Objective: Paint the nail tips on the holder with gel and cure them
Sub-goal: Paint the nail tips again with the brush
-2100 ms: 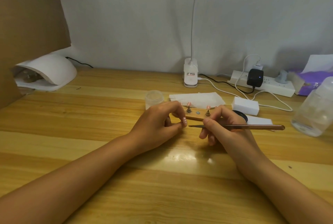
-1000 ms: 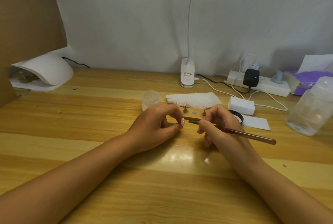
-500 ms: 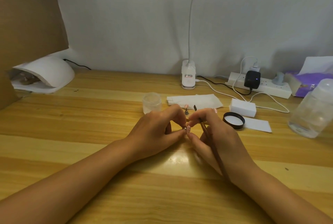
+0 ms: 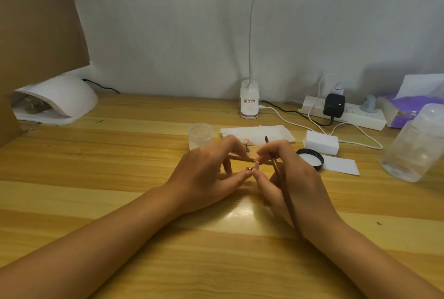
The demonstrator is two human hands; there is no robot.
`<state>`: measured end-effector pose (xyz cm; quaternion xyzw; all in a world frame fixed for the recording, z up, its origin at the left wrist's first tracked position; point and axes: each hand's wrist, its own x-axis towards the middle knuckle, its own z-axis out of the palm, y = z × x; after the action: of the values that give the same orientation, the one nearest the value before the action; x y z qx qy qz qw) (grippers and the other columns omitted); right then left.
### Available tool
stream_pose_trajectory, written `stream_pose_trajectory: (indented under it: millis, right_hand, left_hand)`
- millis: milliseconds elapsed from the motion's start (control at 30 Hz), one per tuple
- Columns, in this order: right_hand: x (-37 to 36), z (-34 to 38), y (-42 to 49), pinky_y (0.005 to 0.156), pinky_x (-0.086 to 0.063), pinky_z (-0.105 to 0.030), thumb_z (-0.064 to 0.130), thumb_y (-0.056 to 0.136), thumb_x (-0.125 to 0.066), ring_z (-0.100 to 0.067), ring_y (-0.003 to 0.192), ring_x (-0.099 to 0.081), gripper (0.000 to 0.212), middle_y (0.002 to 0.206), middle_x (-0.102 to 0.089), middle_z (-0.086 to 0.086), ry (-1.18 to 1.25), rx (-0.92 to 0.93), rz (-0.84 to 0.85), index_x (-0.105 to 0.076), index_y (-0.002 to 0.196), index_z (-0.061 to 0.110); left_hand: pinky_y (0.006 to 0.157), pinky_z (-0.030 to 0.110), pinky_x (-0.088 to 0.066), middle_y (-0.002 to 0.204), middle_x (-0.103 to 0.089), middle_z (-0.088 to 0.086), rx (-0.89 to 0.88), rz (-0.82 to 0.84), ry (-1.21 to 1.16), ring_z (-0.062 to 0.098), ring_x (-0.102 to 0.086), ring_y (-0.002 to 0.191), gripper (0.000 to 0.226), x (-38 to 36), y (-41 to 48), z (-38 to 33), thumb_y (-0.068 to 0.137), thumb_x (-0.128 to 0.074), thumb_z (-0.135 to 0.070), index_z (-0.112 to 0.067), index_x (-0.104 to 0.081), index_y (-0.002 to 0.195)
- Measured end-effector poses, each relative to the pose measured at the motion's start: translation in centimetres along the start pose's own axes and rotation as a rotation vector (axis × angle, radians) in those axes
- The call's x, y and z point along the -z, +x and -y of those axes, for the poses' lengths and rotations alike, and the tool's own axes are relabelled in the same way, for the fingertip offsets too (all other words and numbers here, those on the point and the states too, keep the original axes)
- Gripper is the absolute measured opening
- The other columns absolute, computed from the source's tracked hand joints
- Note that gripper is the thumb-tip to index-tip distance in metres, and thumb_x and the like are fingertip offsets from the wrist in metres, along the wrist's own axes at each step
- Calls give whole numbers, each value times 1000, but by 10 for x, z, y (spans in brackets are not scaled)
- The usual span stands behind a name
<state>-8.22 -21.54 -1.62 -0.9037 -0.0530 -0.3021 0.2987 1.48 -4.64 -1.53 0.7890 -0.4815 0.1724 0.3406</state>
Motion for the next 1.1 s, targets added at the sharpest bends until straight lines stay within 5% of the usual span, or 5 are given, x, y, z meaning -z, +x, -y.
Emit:
stream_pose_trajectory:
  millis: [300, 600, 667, 933, 1100]
  right_hand:
    - [0, -10, 2, 68, -57, -36, 24, 87, -70, -4, 71, -63, 33, 97, -62, 18, 12, -154, 27, -51, 114, 24]
    - [0, -10, 3, 69, -56, -34, 25, 87, -70, 0, 71, -61, 32, 97, -62, 19, -31, -160, 76, -51, 113, 25]
    - [0, -10, 3, 69, -56, -34, 25, 87, -70, 0, 70, -61, 33, 98, -62, 19, -29, -163, 79, -51, 114, 25]
    - [3, -5, 5, 70, -57, -36, 33, 87, -67, -7, 70, -63, 38, 102, -61, 10, 103, -195, 30, -48, 118, 22]
    - [0, -6, 3, 71, -56, -31, 29, 90, -66, 0, 76, -61, 33, 101, -61, 16, 45, -169, 74, -49, 118, 26]
  left_hand:
    - [95, 31, -31, 130, -46, 4, 279, -385, 164, 16, -40, 123, 48, 3, 6, 5, 79, -74, -26, -18, -54, 122]
    - [111, 38, -29, 135, -39, 0, 757, -344, -132, 20, -40, 129, 76, 6, 9, 25, 79, -80, -27, -20, -30, 135]
    - [110, 43, -37, 123, -48, -6, 765, -303, -239, 18, -48, 120, 74, 7, 9, 26, 82, -78, -23, -20, -27, 136]
    - [77, 2, -38, 116, -49, -6, 578, -377, -208, 8, -51, 106, 69, 6, 9, 15, 76, -83, -27, -23, -35, 125]
    - [93, 33, -49, 117, -50, -3, 525, -314, -89, 16, -51, 110, 70, 5, 9, 7, 74, -83, -28, -20, -37, 126]
